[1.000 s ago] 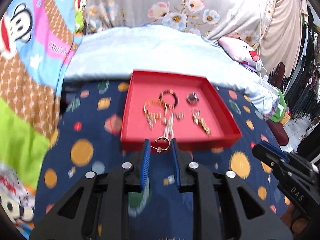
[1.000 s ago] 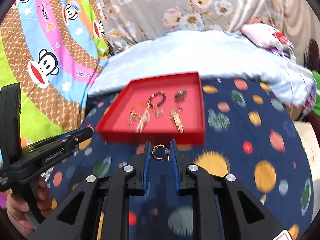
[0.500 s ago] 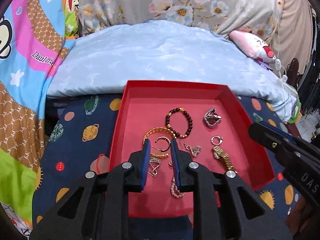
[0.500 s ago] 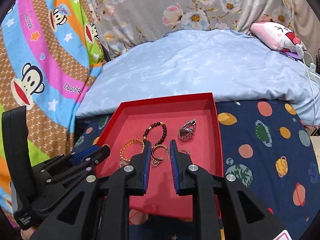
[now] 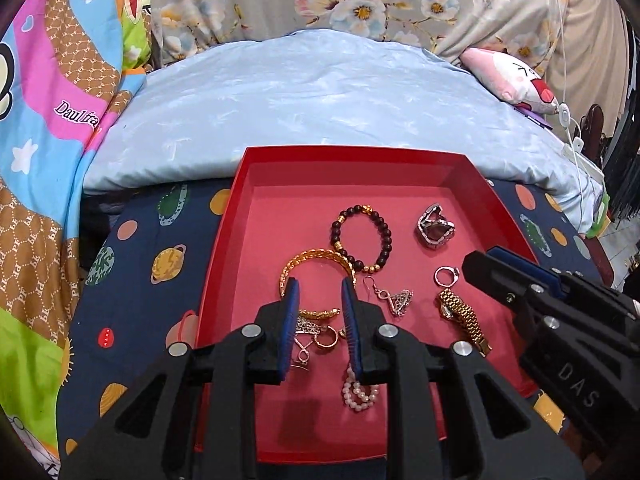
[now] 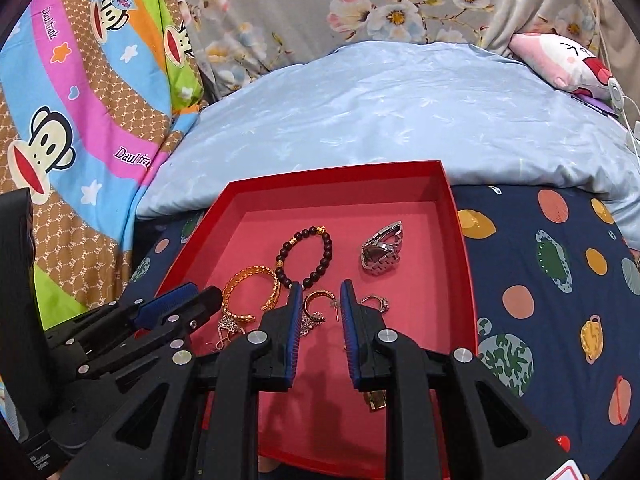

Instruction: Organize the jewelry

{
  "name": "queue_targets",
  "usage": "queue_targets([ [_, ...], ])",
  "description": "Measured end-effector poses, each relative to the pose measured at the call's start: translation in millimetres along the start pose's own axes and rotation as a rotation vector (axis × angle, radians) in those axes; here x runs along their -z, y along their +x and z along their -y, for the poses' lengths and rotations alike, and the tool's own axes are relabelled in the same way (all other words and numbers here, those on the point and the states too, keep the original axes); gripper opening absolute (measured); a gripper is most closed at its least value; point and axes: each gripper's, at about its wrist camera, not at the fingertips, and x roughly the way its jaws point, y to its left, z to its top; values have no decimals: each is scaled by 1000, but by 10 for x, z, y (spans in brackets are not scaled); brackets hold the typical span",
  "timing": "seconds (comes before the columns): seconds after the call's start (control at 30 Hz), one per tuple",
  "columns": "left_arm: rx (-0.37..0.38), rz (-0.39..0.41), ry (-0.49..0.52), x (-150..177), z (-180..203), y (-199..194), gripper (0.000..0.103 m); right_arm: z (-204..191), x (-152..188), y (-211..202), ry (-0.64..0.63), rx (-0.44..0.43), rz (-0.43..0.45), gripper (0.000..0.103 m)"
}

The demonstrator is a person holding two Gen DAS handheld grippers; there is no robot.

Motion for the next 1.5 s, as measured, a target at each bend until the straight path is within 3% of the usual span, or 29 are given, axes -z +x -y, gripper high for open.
queue_targets([
  [0.1,-19,9,-6,12,3,-30,44,-7,2,-29,-5,2,10,19],
  [0.17,-21,15,-6,16,10,-67,46,-17,2,-66,-10,8,18,19],
  [0.3,-48,33,-4,14,20,-153,63,-26,-8,-159,-4,8,35,25],
  [0.47,-57,49,-10,38,4,-331,67,-71,5,-364,-19,26,70,30],
  [0.6,-87,71,4,122,18,-514,71,-139,102,-597,-39,57,102,39],
  [0.87,-101,77,2,417,14,-871,74,-258,445,-1008,-47,103,126,50],
  [1.13,-168,93,-18,848,7,-1222,88,-325,901,-1315,-37,161,125,62],
  [1.5,-248,65,-12,1387,27,-1209,91,-312,1516,-1347,-32,217,105,76],
])
